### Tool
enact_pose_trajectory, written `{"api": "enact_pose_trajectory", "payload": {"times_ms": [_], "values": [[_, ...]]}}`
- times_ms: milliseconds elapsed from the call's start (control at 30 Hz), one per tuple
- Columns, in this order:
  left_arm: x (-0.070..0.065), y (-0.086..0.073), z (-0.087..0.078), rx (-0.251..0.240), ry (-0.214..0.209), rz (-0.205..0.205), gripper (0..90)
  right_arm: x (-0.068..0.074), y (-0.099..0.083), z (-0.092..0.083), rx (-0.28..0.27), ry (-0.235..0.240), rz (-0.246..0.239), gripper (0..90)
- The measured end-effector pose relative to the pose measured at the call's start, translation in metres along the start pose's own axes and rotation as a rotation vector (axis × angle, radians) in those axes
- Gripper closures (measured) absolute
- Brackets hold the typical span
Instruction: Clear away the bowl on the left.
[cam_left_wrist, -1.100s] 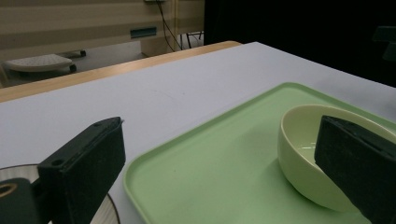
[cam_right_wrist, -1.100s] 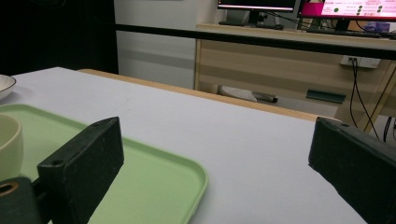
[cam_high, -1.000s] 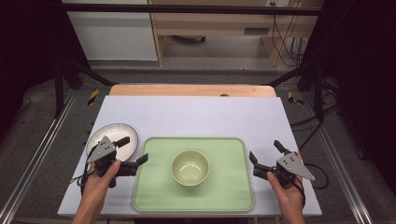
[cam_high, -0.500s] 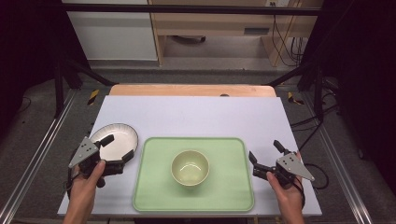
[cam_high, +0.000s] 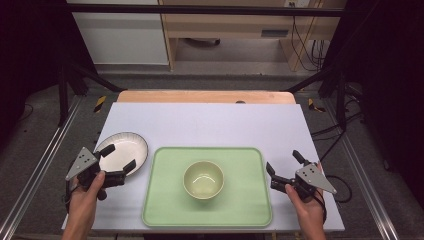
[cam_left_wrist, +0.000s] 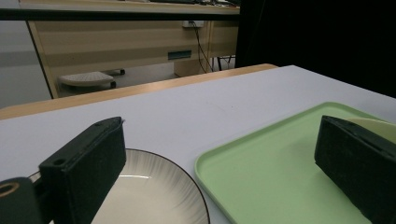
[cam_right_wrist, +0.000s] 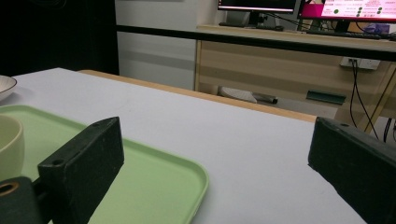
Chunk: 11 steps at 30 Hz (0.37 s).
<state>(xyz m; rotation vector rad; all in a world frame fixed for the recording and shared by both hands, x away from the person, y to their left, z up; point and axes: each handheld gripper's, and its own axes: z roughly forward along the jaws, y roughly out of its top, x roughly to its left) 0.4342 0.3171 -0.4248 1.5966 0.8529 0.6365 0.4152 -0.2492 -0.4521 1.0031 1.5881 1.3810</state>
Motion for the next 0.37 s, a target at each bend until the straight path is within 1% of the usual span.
{"api": "enact_pose_trajectory", "payload": {"times_ms": [67, 233, 267, 300, 367], "values": [[0.003, -0.004, 0.0, 0.003, 0.003, 0.0, 2.1, 0.0, 0.0, 0.0, 0.0, 0.0, -0.001, 3.8], [0.012, -0.018, 0.001, 0.008, 0.021, -0.021, 2.2, -0.001, 0.0, 0.0, -0.003, -0.003, 0.001, 3.9], [0.013, -0.019, 0.0, 0.01, 0.033, -0.014, 2.7, -0.001, 0.0, 0.0, -0.001, -0.004, 0.001, 3.9], [0.013, -0.02, 0.0, 0.003, 0.053, 0.004, 3.5, -0.001, 0.0, 0.0, -0.002, -0.003, 0.001, 4.0], [0.014, -0.019, -0.001, 0.002, 0.055, 0.031, 3.4, -0.001, 0.0, 0.0, -0.002, -0.003, 0.001, 4.0]]}}
